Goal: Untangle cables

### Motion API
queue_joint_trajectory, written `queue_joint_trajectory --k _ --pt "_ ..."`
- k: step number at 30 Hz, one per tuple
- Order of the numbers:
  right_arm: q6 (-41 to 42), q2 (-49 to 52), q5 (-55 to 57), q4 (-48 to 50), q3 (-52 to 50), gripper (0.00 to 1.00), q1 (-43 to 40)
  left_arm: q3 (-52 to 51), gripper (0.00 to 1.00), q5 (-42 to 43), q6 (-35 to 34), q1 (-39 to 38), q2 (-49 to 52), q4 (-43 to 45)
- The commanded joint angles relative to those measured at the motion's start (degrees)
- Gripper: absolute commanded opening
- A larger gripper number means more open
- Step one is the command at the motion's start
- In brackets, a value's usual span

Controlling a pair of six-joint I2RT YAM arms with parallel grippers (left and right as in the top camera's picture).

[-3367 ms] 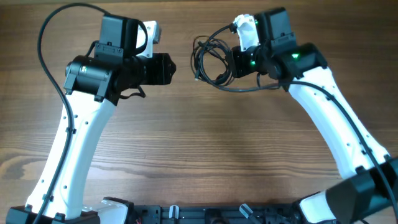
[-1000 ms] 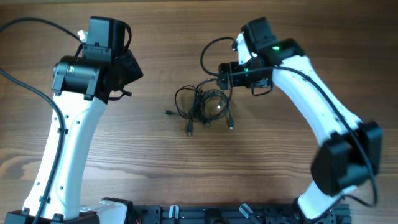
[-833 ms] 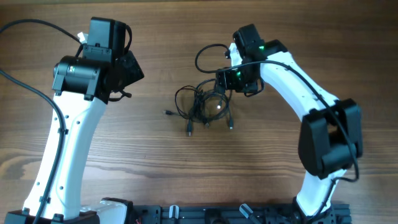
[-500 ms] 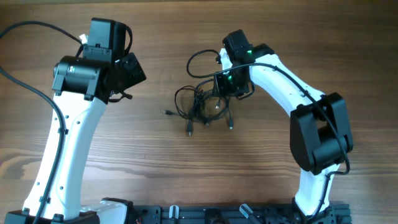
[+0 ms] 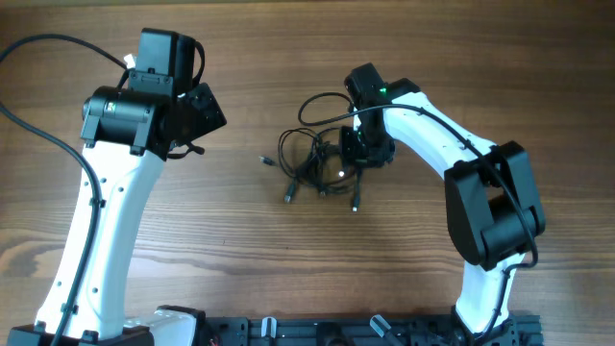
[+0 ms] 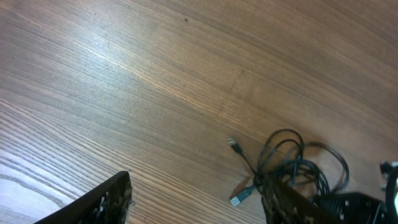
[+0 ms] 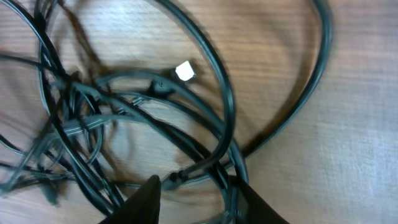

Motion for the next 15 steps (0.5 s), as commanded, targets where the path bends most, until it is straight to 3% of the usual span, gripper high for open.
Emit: queue_joint_trajectory --k 1,4,5,7,9,10,12,15 --pt "2.5 1.2 1.2 -4.4 -0.5 0.41 0.1 0.4 0.69 0.3 -0.8 0.2 -0.9 0.0" --pt "-3.3 1.2 1.2 -7.6 -0.5 0.52 0.1 0.4 0.69 0.3 -0.8 0.2 -0.9 0.0" --pt "-4.3 1.2 1.3 -8.0 -0.5 0.49 0.1 0.4 0.7 0.3 -0.8 0.2 -0.9 0.0" --pt "-4.7 1.2 1.5 -7.0 -0.5 0.25 0.1 0.4 0.69 0.3 -0.8 0.2 -0.9 0.0" --pt "-4.5 1.2 2.6 -2.4 -0.5 0.2 0.1 0.4 0.69 0.3 -0.8 0.2 -0.9 0.0" --pt "-4.5 1.2 2.7 1.3 -0.5 0.23 0.1 0.4 0.69 0.3 -0.8 0.2 -0.9 -0.1" --pt "-4.5 1.2 2.7 6.7 -0.5 0.43 0.1 0.4 0.69 0.3 -0.8 0.2 -0.9 0.0" --pt "2.4 1.2 9.0 9.2 -0.5 0.45 0.1 0.4 0.69 0.3 -0.8 0.2 -0.9 -0.1"
